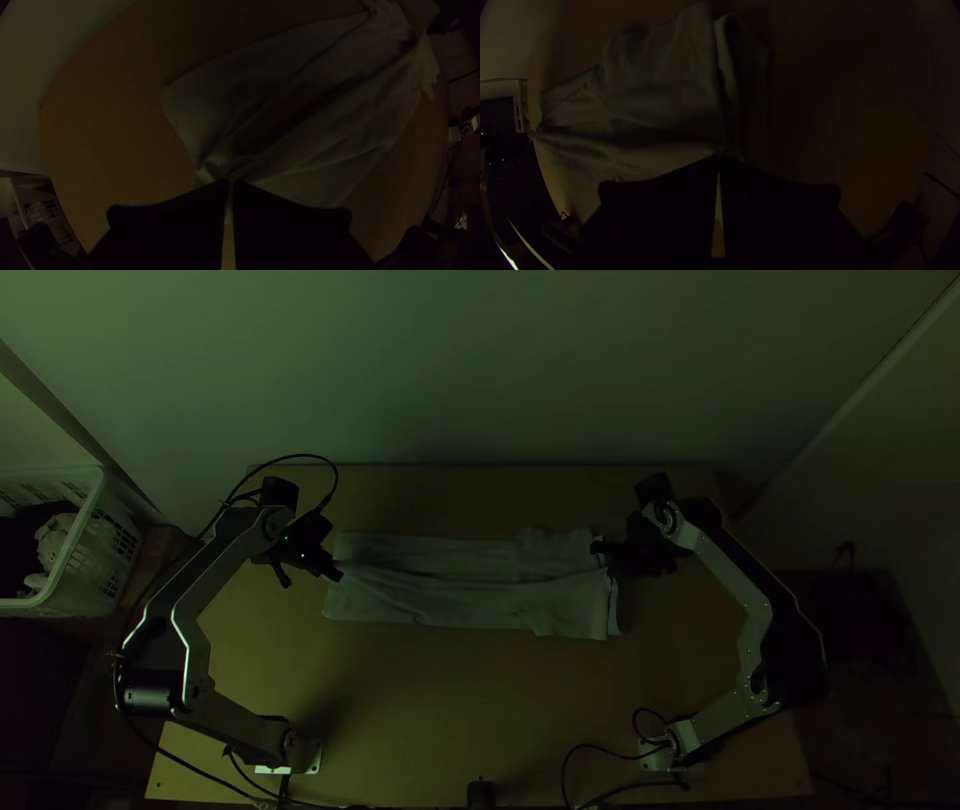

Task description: Fold the t-shirt

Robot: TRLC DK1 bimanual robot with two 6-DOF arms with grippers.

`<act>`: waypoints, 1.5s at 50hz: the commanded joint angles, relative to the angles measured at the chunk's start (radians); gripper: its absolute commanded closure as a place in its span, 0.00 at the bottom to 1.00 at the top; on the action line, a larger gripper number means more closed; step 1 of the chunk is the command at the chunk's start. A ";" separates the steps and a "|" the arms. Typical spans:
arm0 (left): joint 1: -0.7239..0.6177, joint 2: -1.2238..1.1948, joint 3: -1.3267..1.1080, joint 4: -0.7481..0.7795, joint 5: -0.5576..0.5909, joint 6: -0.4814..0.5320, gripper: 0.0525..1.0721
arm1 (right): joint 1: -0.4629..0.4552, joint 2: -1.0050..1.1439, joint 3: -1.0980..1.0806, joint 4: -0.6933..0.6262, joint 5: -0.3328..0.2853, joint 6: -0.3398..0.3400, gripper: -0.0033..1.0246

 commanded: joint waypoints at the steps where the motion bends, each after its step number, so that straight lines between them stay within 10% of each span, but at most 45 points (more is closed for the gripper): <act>1: 0.026 0.051 0.043 0.003 0.024 -0.014 0.97 | -0.031 0.051 0.048 0.006 0.009 -0.023 0.97; 35: 0.078 0.218 0.227 0.002 0.035 -0.031 0.97 | -0.059 0.241 0.274 0.007 0.006 -0.024 0.97; 38: 0.078 0.228 0.234 0.000 0.035 -0.054 0.79 | -0.059 0.261 0.280 0.006 0.004 -0.024 0.96; 43: 0.072 0.232 0.233 -0.003 0.033 -0.078 0.03 | -0.053 0.289 0.292 0.012 0.012 -0.049 0.68; 52: 0.076 0.228 0.231 0.003 0.053 -0.127 0.04 | -0.076 0.273 0.289 0.079 0.020 -0.067 0.47; 57: 0.095 0.218 0.231 0.003 0.115 -0.152 0.04 | -0.092 0.241 0.295 0.099 0.018 -0.098 0.19; 75: 0.216 0.187 0.124 0.028 0.386 -0.247 0.04 | -0.138 0.074 0.286 0.132 0.026 -0.055 0.12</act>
